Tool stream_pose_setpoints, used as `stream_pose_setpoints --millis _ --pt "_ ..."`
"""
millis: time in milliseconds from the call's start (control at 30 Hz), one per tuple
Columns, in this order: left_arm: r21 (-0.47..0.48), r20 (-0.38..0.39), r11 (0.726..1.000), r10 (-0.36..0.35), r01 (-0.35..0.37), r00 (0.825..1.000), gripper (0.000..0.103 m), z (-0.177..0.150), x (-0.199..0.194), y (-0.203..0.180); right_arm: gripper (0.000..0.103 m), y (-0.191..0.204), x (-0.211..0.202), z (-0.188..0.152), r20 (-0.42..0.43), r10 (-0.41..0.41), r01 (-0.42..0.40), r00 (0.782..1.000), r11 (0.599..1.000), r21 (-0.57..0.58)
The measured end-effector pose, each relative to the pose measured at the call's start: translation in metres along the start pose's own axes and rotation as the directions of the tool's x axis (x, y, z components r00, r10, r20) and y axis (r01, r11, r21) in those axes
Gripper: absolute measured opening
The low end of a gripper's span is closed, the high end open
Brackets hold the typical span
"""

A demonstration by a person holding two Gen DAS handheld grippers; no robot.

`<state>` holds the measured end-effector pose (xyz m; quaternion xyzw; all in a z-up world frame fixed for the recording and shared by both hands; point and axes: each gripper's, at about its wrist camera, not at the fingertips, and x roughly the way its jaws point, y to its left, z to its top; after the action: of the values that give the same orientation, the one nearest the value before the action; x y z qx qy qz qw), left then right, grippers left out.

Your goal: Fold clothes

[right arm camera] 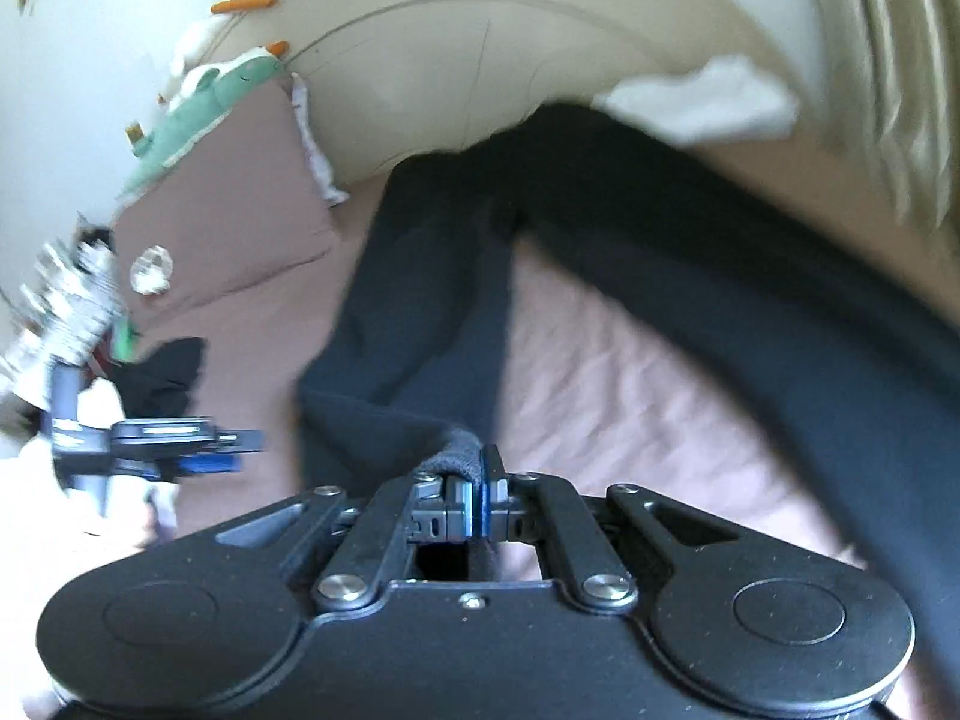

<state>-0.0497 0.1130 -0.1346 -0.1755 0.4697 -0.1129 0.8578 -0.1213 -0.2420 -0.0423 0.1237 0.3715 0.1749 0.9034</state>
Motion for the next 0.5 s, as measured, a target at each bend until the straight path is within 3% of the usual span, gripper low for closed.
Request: stream_pose_setpoints --millis 133,267,400,500 --pt "0.092 0.021 0.988 0.12 -0.122 0.993 0.06 -0.01 -0.002 -0.007 0.005 0.01 0.021 -0.002 -0.005 0.089 -0.089 0.996 0.996 0.023" --pt "0.075 0.075 0.991 0.102 -0.107 0.992 0.063 -0.015 -0.01 -0.004 0.004 0.015 0.023 0.015 0.04 0.118 -0.118 0.992 0.993 -0.001" --pt "-0.016 0.074 0.986 0.165 -0.164 0.984 0.063 -0.014 -0.012 -0.002 0.004 -0.004 -0.009 0.054 0.21 0.055 -0.059 0.976 0.998 0.014" --pt "-0.035 0.061 0.979 0.201 -0.199 0.978 0.063 -0.016 -0.012 -0.006 0.004 -0.049 -0.049 0.085 0.369 -0.068 0.029 0.927 0.994 0.11"
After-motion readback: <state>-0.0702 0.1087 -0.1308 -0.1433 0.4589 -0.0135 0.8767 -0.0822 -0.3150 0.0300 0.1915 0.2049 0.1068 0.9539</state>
